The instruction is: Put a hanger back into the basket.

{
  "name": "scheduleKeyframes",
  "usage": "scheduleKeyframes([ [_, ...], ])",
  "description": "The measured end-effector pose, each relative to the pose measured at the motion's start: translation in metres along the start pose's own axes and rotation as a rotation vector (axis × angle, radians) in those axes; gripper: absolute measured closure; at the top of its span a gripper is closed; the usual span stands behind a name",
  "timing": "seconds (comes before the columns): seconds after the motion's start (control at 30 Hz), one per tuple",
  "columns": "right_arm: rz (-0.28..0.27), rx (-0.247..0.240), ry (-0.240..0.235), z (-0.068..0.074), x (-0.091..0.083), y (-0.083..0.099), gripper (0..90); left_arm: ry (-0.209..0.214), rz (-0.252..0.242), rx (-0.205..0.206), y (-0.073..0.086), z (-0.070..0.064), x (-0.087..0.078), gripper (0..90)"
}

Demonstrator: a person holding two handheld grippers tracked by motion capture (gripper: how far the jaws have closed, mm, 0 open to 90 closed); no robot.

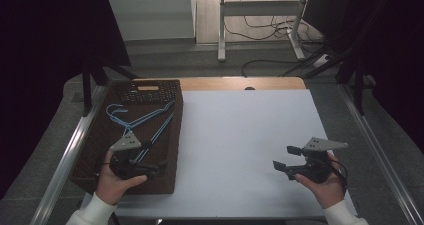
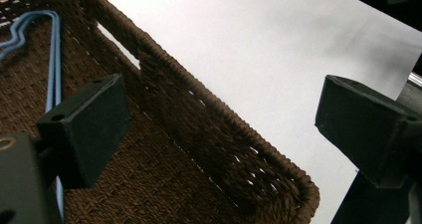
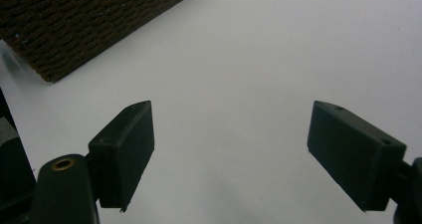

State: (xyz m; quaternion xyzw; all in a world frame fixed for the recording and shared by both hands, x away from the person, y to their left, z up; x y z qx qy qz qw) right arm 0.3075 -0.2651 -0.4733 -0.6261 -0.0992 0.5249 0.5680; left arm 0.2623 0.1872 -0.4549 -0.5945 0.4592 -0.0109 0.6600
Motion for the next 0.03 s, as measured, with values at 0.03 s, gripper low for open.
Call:
scheduleKeyframes([
  [0.03, -0.004, -0.001, 0.0, 0.0, -0.0007, -0.0004, 18.9, 0.002, -0.001, -0.002, 0.0001, -0.0009, 0.0007, 7.6],
])
Point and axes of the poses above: each handheld gripper's, and its own axes: x roughly forward along the jaws, y roughly out of its underside, z roughly to its left, the point moved 4 cm from there along x, roughly forward along the jaws, and after that the axes turned 5 degrees about -y, right-handed, at the moved point
